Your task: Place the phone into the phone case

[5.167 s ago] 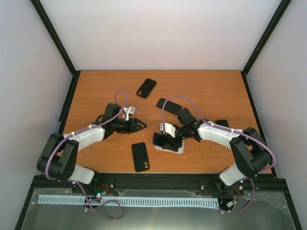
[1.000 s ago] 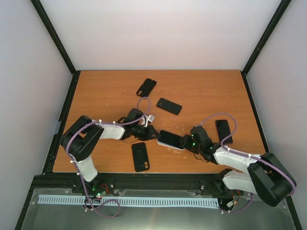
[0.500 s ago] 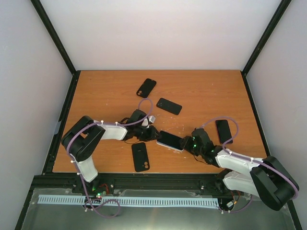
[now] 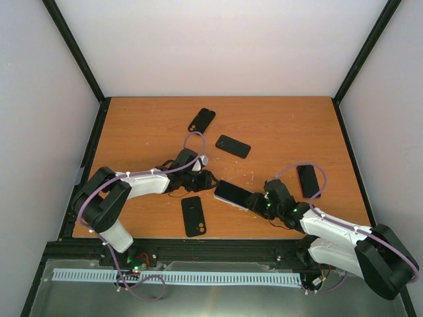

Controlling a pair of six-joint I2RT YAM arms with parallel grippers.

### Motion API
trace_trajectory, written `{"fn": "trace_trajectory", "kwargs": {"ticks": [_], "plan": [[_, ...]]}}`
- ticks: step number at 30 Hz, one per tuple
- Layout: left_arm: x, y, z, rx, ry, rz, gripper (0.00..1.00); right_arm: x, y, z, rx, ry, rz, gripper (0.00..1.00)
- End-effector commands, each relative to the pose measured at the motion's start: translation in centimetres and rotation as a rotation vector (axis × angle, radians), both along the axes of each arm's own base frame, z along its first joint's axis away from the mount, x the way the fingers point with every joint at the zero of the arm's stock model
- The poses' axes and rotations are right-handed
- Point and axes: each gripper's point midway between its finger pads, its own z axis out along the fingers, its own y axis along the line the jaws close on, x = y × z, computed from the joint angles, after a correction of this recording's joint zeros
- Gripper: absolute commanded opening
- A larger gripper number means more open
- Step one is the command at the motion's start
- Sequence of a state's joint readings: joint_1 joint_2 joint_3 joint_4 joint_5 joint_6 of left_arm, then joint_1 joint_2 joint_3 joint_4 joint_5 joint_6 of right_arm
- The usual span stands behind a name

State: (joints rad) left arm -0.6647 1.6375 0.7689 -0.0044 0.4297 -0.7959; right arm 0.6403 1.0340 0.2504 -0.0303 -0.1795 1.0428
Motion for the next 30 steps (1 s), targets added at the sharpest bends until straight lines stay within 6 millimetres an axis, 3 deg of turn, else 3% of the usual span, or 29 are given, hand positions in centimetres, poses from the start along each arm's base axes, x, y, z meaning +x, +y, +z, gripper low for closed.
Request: {"fn": "trace_trajectory", "kwargs": {"ticks": [1, 7, 11, 16, 20, 25, 30], "plan": [[0.2, -0.2, 1.5, -0.015, -0.043, -0.03, 0.41, -0.2, -0.2, 1.3, -0.091, -0.049, 0.098, 0.46], [-1.2, -1.4, 1.2, -0.079, -0.014, -0.085, 0.32, 2.4, 0.2, 5.2, -0.198, -0.247, 0.201, 0.49], [-1.2, -1.8, -0.4, -0.051, 0.012, -0.1, 0.25, 4.6, 1.4, 6.0, -0.284, -0.309, 0.299, 0.53], [-1.2, -1.7, -1.6, -0.02, 0.024, -0.096, 0.18, 6.1, 3.1, 3.4, -0.317, -0.27, 0.433, 0.58], [-1.6, -1.5, -1.8, -0.024, 0.036, -0.091, 0.16, 5.8, 3.2, 0.5, -0.333, -0.192, 0.488, 0.58], [-0.9, -1.2, -0.3, -0.008, -0.001, -0.071, 0.17, 4.7, 3.5, -1.1, -0.298, -0.15, 0.516, 0.57], [-0.8, -0.5, 2.2, -0.01, -0.049, -0.038, 0.3, 3.2, 3.6, -1.5, -0.241, -0.089, 0.51, 0.56]]}}
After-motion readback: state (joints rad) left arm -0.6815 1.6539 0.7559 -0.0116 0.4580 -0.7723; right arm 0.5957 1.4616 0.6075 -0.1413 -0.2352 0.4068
